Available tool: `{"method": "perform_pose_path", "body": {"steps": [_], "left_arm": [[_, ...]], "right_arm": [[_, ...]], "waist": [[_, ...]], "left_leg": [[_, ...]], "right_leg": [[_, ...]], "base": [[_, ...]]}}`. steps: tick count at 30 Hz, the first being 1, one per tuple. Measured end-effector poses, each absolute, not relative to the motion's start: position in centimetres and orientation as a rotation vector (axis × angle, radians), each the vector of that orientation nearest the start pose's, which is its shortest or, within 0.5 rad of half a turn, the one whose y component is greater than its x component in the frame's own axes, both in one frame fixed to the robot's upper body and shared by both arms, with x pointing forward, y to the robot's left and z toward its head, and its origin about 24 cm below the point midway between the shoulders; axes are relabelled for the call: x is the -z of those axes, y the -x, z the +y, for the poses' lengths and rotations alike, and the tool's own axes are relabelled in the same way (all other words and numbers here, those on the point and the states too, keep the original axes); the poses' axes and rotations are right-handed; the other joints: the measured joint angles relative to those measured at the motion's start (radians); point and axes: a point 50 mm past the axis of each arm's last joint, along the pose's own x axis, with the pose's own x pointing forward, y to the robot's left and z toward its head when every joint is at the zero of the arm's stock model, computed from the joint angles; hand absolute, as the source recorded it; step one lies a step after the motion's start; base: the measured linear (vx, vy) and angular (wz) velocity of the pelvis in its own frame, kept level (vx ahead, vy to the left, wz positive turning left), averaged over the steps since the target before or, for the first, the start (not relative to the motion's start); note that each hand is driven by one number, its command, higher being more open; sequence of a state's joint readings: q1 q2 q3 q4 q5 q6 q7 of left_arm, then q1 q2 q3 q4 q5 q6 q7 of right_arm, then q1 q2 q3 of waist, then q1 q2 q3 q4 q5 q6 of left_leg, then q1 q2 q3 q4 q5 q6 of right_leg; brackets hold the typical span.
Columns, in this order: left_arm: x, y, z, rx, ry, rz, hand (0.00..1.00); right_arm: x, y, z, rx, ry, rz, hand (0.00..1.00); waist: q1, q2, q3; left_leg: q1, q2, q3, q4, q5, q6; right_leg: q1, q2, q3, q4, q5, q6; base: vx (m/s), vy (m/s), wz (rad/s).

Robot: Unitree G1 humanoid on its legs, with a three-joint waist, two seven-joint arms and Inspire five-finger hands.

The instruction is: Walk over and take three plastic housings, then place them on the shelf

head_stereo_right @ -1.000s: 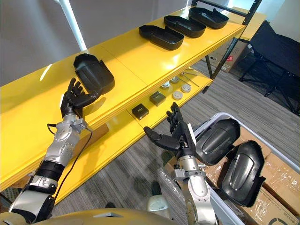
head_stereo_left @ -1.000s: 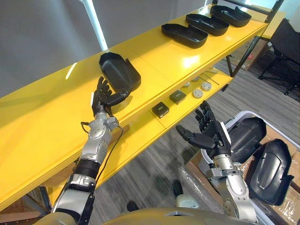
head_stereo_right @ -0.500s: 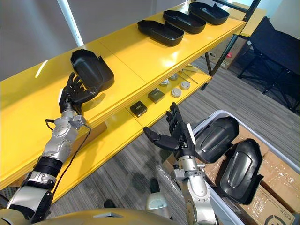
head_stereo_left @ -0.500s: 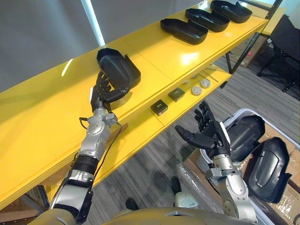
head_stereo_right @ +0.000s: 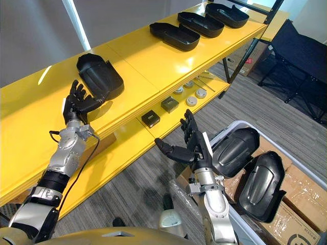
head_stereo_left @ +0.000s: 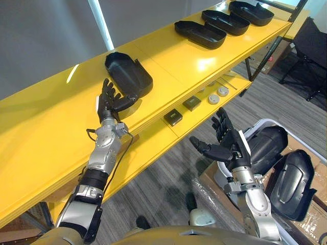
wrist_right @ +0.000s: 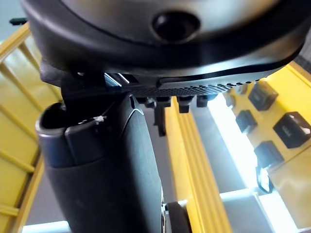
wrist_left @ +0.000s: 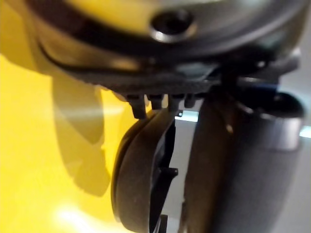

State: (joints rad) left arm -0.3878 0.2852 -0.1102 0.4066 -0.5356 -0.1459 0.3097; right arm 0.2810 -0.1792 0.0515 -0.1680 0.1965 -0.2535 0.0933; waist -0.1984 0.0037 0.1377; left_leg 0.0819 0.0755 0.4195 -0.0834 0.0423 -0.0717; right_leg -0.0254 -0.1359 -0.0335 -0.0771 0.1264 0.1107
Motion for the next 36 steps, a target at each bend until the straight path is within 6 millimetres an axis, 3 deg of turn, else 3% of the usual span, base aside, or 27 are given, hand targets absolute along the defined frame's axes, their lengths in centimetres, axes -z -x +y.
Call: {"method": "perform_pose_path", "body": {"steps": [3,7,9,14,18,30,36], "left_arm": [[-6.7,-31.4,18.1,-0.235,0.268,-0.060,1.00],[-6.7,-28.6,15.8,-0.174,0.326,-0.080,1.00],[-7.0,-27.4,15.5,-0.164,0.360,-0.105,1.00],[-9.5,-25.1,15.4,-0.076,0.394,-0.238,1.00],[-10.9,-23.7,15.3,0.031,0.390,-0.337,1.00],[-12.7,-22.7,18.3,0.036,0.353,-0.450,1.00],[-12.9,-22.6,18.3,0.103,0.356,-0.459,1.00]], "right_arm": [[-6.5,-21.1,-17.9,-0.080,0.051,-0.233,1.00],[-10.7,-24.9,-18.4,0.019,0.208,-0.423,1.00],[-11.6,-26.2,-18.7,0.068,0.241,-0.457,1.00],[-11.1,-27.9,-20.2,0.187,0.312,-0.407,1.00],[-10.3,-29.7,-21.6,0.234,0.366,-0.326,1.00],[-10.6,-32.4,-26.1,0.323,0.491,-0.202,1.00],[-13.0,-34.4,-27.5,0.371,0.495,-0.218,1.00]], "waist": [[0.006,0.002,0.008],[0.061,0.011,0.042],[0.085,0.015,0.045],[0.146,0.021,0.048],[0.172,0.022,0.050],[0.207,0.021,0.072],[0.217,0.022,0.117]], "left_leg": [[0.001,-0.002,-0.024,0.000,0.002,0.003],[-0.008,-0.002,-0.090,0.000,0.016,0.009],[-0.018,-0.007,-0.124,0.000,0.026,0.009],[-0.039,-0.020,-0.209,0.000,0.047,0.016],[-0.045,-0.038,-0.248,-0.002,0.052,0.023],[-0.077,-0.062,-0.292,-0.005,0.075,0.040],[-0.108,-0.060,-0.305,-0.002,0.089,0.045]], "right_leg": [[0.014,-0.003,-0.025,0.000,-0.001,0.001],[0.043,-0.008,-0.094,0.000,-0.003,0.000],[0.052,-0.010,-0.129,0.000,-0.007,0.000],[0.081,-0.024,-0.214,0.007,-0.018,0.003],[0.088,-0.051,-0.254,0.034,-0.033,0.009],[0.080,-0.075,-0.293,0.044,-0.032,0.018],[0.058,-0.072,-0.300,0.041,-0.024,0.018]], "base": [[-0.02,-0.019,0.25],[-0.05,-0.021,0.43],[-0.05,-0.011,0.55],[-0.04,0.008,0.52],[-0.05,0.049,0.32],[-0.03,0.029,0.13],[-0.01,0.000,0.05]]}}
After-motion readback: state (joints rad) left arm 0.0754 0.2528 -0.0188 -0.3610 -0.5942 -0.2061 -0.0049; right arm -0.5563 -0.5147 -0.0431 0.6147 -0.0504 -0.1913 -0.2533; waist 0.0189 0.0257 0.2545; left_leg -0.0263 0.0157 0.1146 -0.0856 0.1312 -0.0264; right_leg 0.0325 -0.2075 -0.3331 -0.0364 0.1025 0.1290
